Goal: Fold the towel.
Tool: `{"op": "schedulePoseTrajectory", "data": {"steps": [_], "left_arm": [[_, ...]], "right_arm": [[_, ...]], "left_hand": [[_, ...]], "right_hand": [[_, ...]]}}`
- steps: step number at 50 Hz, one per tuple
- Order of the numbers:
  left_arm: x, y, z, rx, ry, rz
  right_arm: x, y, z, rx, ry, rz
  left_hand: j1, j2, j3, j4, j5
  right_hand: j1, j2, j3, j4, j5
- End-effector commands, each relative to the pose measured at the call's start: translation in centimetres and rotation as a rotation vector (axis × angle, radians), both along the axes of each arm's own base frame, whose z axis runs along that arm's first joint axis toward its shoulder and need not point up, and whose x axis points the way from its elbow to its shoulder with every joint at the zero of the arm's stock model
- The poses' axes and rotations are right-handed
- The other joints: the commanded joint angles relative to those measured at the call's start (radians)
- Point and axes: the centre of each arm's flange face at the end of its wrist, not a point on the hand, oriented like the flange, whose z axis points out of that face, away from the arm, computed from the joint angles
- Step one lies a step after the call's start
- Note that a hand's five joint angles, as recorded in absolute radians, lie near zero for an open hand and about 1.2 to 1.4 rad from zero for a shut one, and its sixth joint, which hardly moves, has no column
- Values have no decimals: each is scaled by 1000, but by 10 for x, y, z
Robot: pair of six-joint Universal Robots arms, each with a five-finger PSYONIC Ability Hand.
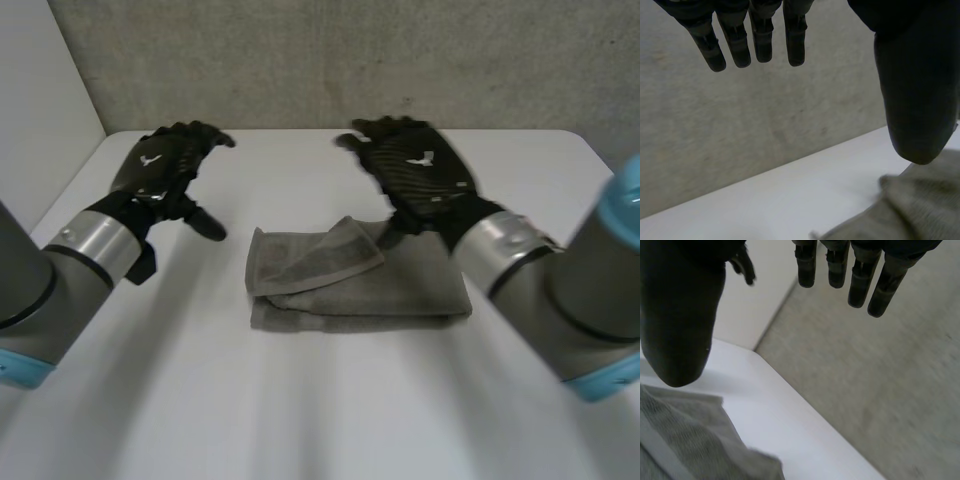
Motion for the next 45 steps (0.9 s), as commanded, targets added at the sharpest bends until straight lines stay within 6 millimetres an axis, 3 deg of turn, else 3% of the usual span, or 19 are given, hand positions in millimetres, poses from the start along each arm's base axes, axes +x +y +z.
{"op": "schedulePoseTrajectory", "data": {"steps": [1, 3, 6, 7, 11, 17, 22, 28, 33, 35, 41, 45], "left_arm": [[-40, 16, -6, 35, 33, -120], [-50, 20, -11, 43, 28, -141], [-69, 25, -25, 67, 13, -163], [-75, 24, -32, 80, 4, -160], [-82, 20, -54, 145, -33, -137], [-82, 20, -91, 273, -171, -96], [-84, 19, -98, 242, -228, -54], [-87, 11, -107, 237, -240, -31], [-88, 8, -113, 242, -249, -24], [-88, 7, -114, 242, -247, -20], [-85, 0, -109, 237, -221, -4], [-80, -6, -106, 243, -196, 17]], "right_arm": [[-42, -14, -19, 124, 65, -125], [-56, -16, -35, 175, 114, -164], [-61, -16, -44, 191, 143, -177], [-65, -16, -58, 216, 181, -182], [-68, -14, -82, 254, 245, -181], [-67, -15, -97, 284, 274, -173], [-65, -15, -114, 310, 313, -159], [-63, -17, -119, 292, 323, -149], [-63, -18, -121, 281, 319, -149], [-62, -19, -122, 277, 317, -145], [-59, -19, -122, 261, 303, -112], [-57, -18, -122, 258, 301, -89]], "left_hand": [[-50, -33, -49, -54, -5], [-50, -33, -49, -54, -5], [-44, -27, -49, -54, 1], [-38, -21, -49, -54, 7], [-27, -10, -49, -54, 19], [6, 23, -49, -54, 51], [26, 43, -49, -54, 71], [105, 122, -49, -54, 150], [164, 181, -49, -54, 209], [193, 210, -49, -54, 238], [504, 521, -49, -54, 549], [581, 598, -49, -54, 626]], "right_hand": [[-70, -77, -47, -76, -63], [-70, -77, -47, -76, -63], [-70, -77, -47, -76, -63], [-70, -77, -47, -76, -63], [-70, -77, -47, -76, -63], [-70, -77, -47, -76, -63], [-70, -77, -47, -76, -63], [20, 12, -47, -76, 26], [249, 241, -47, -76, 255], [485, 478, -47, -76, 492], [876, 868, -47, -76, 882], [947, 940, -47, -76, 954]]}}
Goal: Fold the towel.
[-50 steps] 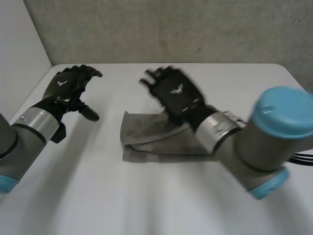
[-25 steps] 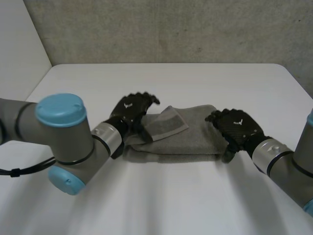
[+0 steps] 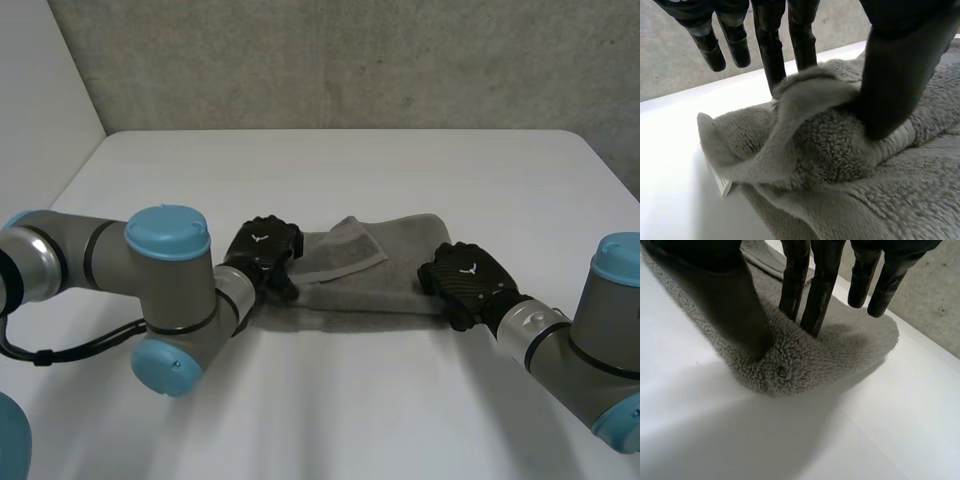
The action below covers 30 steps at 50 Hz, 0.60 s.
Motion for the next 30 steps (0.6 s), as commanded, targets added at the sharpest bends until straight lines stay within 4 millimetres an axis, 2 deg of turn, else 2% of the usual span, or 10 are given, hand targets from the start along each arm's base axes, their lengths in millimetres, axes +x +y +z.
{"op": "schedulePoseTrajectory", "data": {"steps": [1, 9, 21, 30], "left_arm": [[11, -13, 6, 12, 48, 50], [18, -19, 15, 58, 142, 93], [39, -29, 8, 111, 161, 159], [41, -29, 16, 126, 193, 148]], "right_arm": [[3, 2, -1, 0, -14, 40], [3, 1, -1, -14, 3, 46], [3, 2, -5, -24, 35, 62], [3, 4, -6, -33, 56, 72]], "left_hand": [[69, 60, -48, -54, 84], [102, 93, -48, -54, 116], [84, 75, -48, -54, 99], [78, 69, -48, -54, 93]], "right_hand": [[97, 101, -47, -76, 88], [97, 101, -47, -76, 88], [144, 148, -47, -76, 135], [194, 197, -47, -76, 185]]}}
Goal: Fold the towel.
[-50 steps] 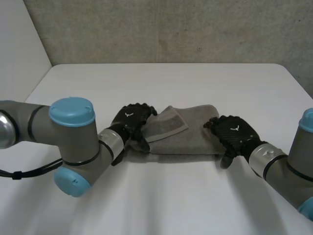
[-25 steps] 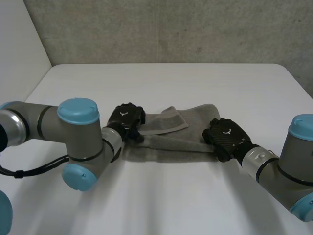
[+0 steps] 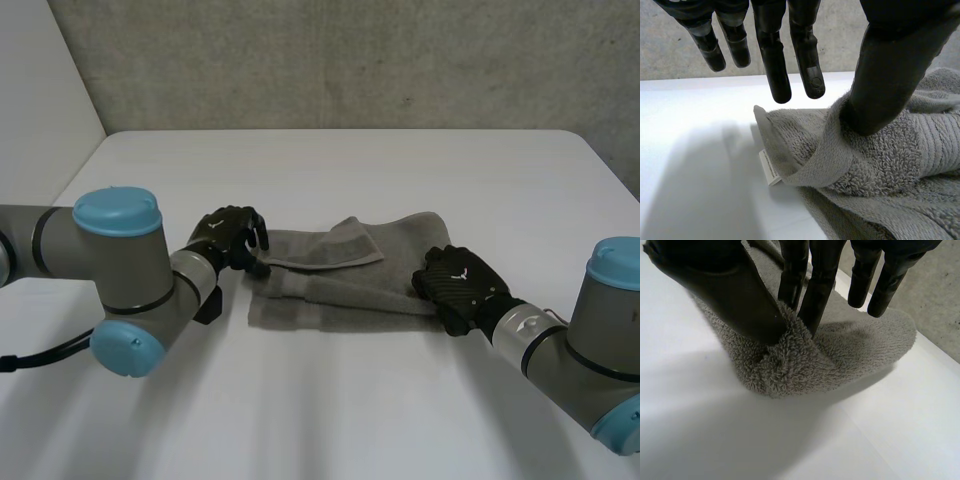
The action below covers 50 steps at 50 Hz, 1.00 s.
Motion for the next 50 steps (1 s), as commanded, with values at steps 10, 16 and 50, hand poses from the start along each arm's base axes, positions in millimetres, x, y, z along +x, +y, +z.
{"op": "schedulePoseTrajectory", "data": {"steps": [10, 16, 50], "left_arm": [[11, -11, 4, 11, 29, 23], [4, -3, 9, 8, 35, -10], [-70, 21, -8, -197, -157, -263]], "right_arm": [[0, 1, 0, -6, 16, 7], [0, 1, 1, -8, 17, 6], [-1, 2, 1, -8, 17, 5]], "left_hand": [[5, -6, -49, -54, 11], [-48, -59, -49, -54, -41], [-380, -391, -49, -54, -373]], "right_hand": [[82, 66, -47, -76, 43], [70, 54, -47, -76, 31], [61, 46, -47, -76, 22]]}}
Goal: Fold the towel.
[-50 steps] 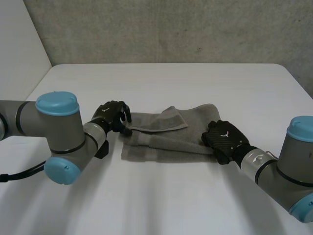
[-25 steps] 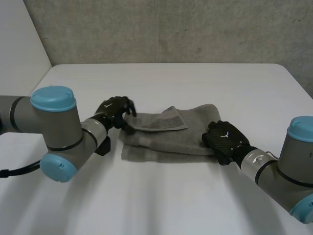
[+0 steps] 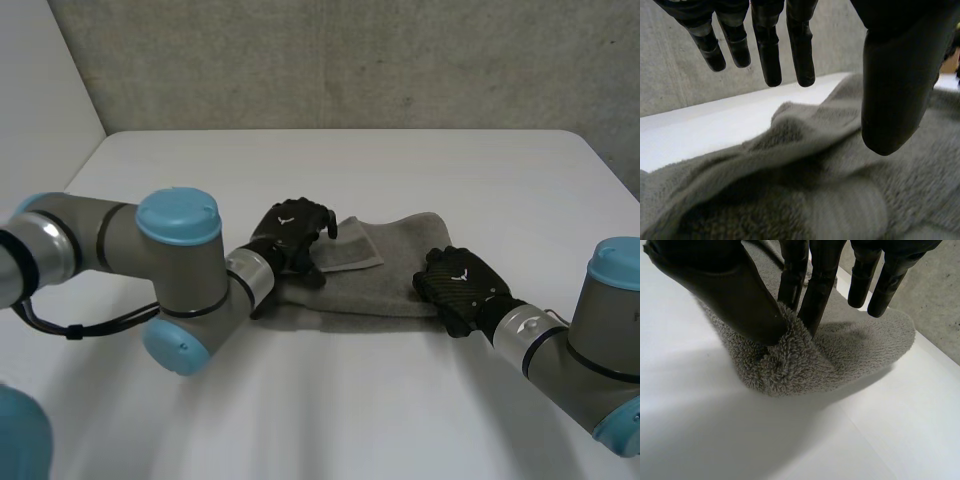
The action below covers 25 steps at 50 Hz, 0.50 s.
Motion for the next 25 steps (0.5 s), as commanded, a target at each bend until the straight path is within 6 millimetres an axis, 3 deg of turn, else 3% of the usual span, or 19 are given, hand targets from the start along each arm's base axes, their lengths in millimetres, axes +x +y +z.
{"op": "schedulePoseTrajectory", "data": {"steps": [1, 9, 20, 25], "left_arm": [[-4, -5, -12, -71, -91, 14], [-6, -8, -20, -74, -102, 17], [4, -44, -14, -158, -81, 189], [23, -64, -11, -160, -86, 264]], "right_arm": [[0, 0, 0, -2, 0, 0], [0, 0, 0, 0, -1, 1], [0, 0, -1, 3, 0, 1], [0, 0, -1, 3, 0, 1]], "left_hand": [[-37, -37, -49, -54, -4], [-23, -22, -49, -54, 11], [13, 13, -49, -54, 46], [13, 13, -49, -54, 46]], "right_hand": [[61, 45, -47, -76, 20], [61, 45, -47, -76, 20], [61, 45, -47, -76, 20], [61, 45, -47, -76, 20]]}}
